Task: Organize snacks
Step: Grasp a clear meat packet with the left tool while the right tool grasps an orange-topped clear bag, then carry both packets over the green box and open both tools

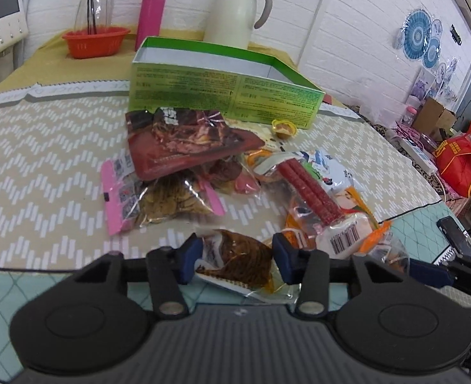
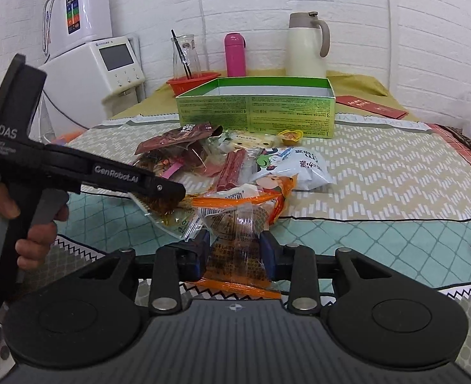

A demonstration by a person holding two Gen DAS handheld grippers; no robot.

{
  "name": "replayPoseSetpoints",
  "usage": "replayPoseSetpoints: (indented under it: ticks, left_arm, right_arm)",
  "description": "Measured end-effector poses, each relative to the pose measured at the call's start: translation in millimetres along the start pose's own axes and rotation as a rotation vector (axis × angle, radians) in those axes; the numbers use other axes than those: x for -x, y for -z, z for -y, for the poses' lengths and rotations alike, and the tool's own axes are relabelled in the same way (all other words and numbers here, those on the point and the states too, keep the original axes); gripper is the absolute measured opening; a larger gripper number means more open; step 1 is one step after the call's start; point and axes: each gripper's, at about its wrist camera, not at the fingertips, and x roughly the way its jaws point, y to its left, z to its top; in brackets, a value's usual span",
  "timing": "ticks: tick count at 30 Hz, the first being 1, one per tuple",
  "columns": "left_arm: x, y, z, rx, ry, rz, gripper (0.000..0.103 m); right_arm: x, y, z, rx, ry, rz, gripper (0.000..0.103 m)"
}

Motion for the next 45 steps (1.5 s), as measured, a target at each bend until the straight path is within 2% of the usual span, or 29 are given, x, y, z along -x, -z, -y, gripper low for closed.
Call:
replayPoseSetpoints:
  ticks: [5, 6, 7, 9, 12, 15, 17, 19, 21, 27, 29, 34, 36, 42, 45]
  left_arm:
    - [29, 26, 6, -0.008, 0.002, -0.001, 0.048]
    - [33, 27, 5, -0.018, 0.012, 0.002, 0.056]
    - [38, 25, 4, -0.027, 0.023, 0.011, 0.06]
    - [42, 14, 2, -0.05, 0.051, 0.027, 0.06]
    - [40, -6, 6, -0.122, 0.149, 0.039, 0.06]
    - [25, -18, 18, -0.245, 0.298, -0.032, 0.06]
    - [14, -18, 21, -0.281, 0.35, -0.1, 0.062]
    - [9, -12, 18, -0.297, 0.303, -0.14, 0.062]
    - [14, -2, 10, -0.293, 0.248, -0.145, 0.063]
    - [42, 26, -7, -0.217, 0.188, -0.138, 0.066]
    - [45, 26, -6, -0.195, 0.163, -0.112, 0.066]
    - [30, 17, 6, -0.136, 0.069, -0.122, 0.066]
    - [27, 19, 10, -0.14, 0.06, -0.118, 0.061]
    - [27, 23, 14, -0.14, 0.004, -0.091, 0.061]
    - [26, 24, 15, -0.138, 0.002, -0.08, 0.06]
  right_arm:
    - [-1, 0, 3, -0.015, -0.003, 0.006, 0.061]
    - [-1, 0, 3, -0.015, -0.004, 0.007, 0.061]
    - [-1, 0, 3, -0.012, -0.004, 0.007, 0.061]
    - [0, 1, 2, -0.008, -0.002, 0.009, 0.061]
    - [1, 2, 2, -0.014, -0.001, 0.012, 0.061]
    - [3, 2, 3, -0.025, 0.004, 0.009, 0.061]
    - [4, 2, 3, -0.027, 0.007, 0.01, 0.061]
    - [6, 3, 3, -0.028, 0.011, 0.011, 0.061]
    - [6, 3, 4, -0.028, 0.007, 0.011, 0.061]
    - [0, 2, 1, -0.018, -0.001, 0.012, 0.066]
    - [-1, 2, 0, -0.013, -0.004, 0.011, 0.072]
    - [3, 2, -1, -0.004, 0.005, 0.007, 0.072]
    - [4, 1, 0, -0.004, 0.01, 0.008, 0.072]
    - [1, 0, 0, 0.003, 0.018, 0.002, 0.076]
    - [1, 1, -2, 0.016, 0.023, 0.0, 0.078]
